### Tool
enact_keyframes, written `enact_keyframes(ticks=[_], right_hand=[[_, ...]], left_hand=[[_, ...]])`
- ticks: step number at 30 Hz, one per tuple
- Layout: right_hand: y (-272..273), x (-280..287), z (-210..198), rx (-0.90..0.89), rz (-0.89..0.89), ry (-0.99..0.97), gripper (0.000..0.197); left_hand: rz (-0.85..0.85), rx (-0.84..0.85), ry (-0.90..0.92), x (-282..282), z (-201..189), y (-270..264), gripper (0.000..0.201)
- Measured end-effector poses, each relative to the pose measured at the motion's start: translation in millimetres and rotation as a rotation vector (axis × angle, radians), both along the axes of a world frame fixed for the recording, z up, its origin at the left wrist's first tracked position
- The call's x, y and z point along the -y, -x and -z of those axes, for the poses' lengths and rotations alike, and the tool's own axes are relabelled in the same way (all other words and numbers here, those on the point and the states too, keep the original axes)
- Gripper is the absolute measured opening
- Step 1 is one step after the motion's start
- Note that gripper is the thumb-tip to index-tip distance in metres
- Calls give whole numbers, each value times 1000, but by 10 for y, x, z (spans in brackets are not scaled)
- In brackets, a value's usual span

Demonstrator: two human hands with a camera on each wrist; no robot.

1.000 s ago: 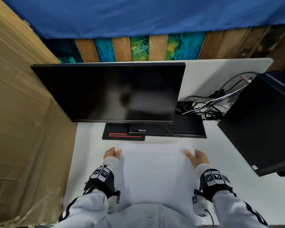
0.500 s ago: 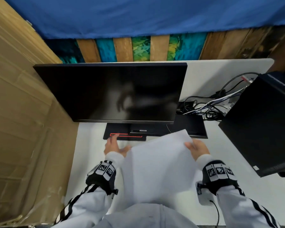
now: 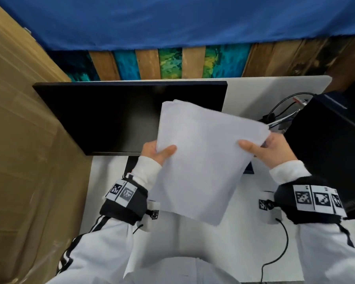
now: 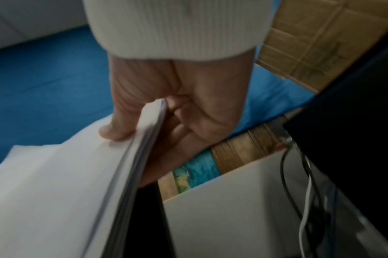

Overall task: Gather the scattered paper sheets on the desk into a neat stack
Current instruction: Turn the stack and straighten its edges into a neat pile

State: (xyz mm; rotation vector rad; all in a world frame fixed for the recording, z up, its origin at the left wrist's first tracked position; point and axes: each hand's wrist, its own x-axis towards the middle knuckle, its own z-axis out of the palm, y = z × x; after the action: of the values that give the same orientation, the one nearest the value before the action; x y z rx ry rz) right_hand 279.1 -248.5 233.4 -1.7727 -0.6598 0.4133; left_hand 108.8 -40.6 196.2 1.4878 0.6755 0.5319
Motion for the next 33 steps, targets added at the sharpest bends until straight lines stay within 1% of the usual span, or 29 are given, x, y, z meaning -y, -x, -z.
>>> enact_keyframes(ticks=[2, 3, 4, 6, 7, 9, 10, 12, 14, 15, 17, 18, 19, 21, 23, 24, 25, 26, 28, 30, 31, 32, 33], right_hand=[[76, -56, 41, -87, 4, -127, 47], [113, -86, 61, -128, 20, -190, 53], [149, -117, 67, -163, 43, -242, 56], [192, -149, 105, -178, 65, -284, 52], [200, -148, 174, -181, 50, -264, 48], [253, -156, 321, -185, 1, -113, 45], [259, -137, 425, -200, -23, -43, 43], [269, -83, 557, -231, -34, 37, 39], [240, -35, 557, -244, -4, 53, 32], [210, -12, 556, -239, -18, 64, 32], [183, -4, 518, -238, -119, 97, 33], [178, -13, 494, -229, -165, 121, 34], [156, -20, 497, -230, -188, 125, 39], [102, -24, 485, -241, -195, 108, 47], [50, -22, 462, -219, -225, 107, 42], [52, -31, 449, -212, -243, 96, 39], [68, -52, 456, -209, -243, 83, 40], [92, -87, 470, -203, -228, 67, 40], [110, -148, 486, -174, -173, 33, 36], [90, -167, 455, -159, -120, -25, 26], [79, -153, 425, -170, -92, -57, 22], [71, -127, 399, -182, -79, -88, 22], [80, -98, 374, -195, -102, -122, 29]], left_hand=[[-5, 69, 56, 15, -28, -13, 12], [-3, 92, 83, 41, -58, -15, 13], [6, 103, 93, 46, -50, -22, 16], [9, 85, 71, 39, -17, 1, 24], [15, 61, 55, 37, 18, 23, 30], [78, 5, 12, 39, 142, 67, 40], [114, -39, -15, 53, 213, 80, 42], [143, -111, -48, 62, 325, 113, 38], [141, -135, -48, 24, 352, 134, 42], [149, -143, -52, 15, 325, 135, 44], [220, -177, -107, 60, 226, 92, 47], [239, -193, -146, 98, 177, 62, 45], [221, -213, -187, 115, 145, 42, 42], [144, -194, -149, 91, 121, 37, 41], [131, -137, -116, 50, 81, 44, 46], [135, -146, -118, 46, 74, 23, 48], [131, -173, -136, 61, 75, -3, 46], [89, -209, -128, 95, 71, -46, 43], [-12, -248, -52, 175, 26, -118, 36], [-36, -199, -51, 205, -63, -127, 38], [-10, -160, -56, 199, -110, -102, 38], [6, -123, -47, 193, -153, -72, 37], [6, -78, -36, 189, -186, -29, 37]])
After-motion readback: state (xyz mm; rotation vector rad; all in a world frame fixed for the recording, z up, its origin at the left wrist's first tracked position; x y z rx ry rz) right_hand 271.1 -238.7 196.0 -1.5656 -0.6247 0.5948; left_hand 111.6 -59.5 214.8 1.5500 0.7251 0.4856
